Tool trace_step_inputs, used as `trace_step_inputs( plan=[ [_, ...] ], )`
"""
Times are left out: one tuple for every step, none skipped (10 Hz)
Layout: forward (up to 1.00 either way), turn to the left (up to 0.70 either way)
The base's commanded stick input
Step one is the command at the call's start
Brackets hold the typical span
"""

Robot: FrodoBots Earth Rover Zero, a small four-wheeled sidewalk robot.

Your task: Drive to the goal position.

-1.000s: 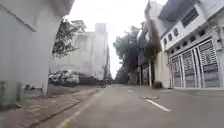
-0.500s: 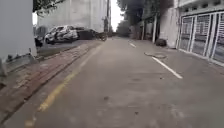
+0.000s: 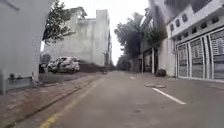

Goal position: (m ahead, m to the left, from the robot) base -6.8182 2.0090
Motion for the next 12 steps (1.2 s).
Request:
trace_step_inputs(
  plan=[
    [0.5,0.0],
    [0.5,0.0],
    [0.5,0.0],
    [0.5,0.0],
    [0.5,0.0],
    [0.5,0.0],
    [0.5,0.0],
    [0.5,0.0],
    [0.5,0.0],
    [0.5,0.0],
    [0.5,-0.09],
    [0.5,-0.5]
  ],
)
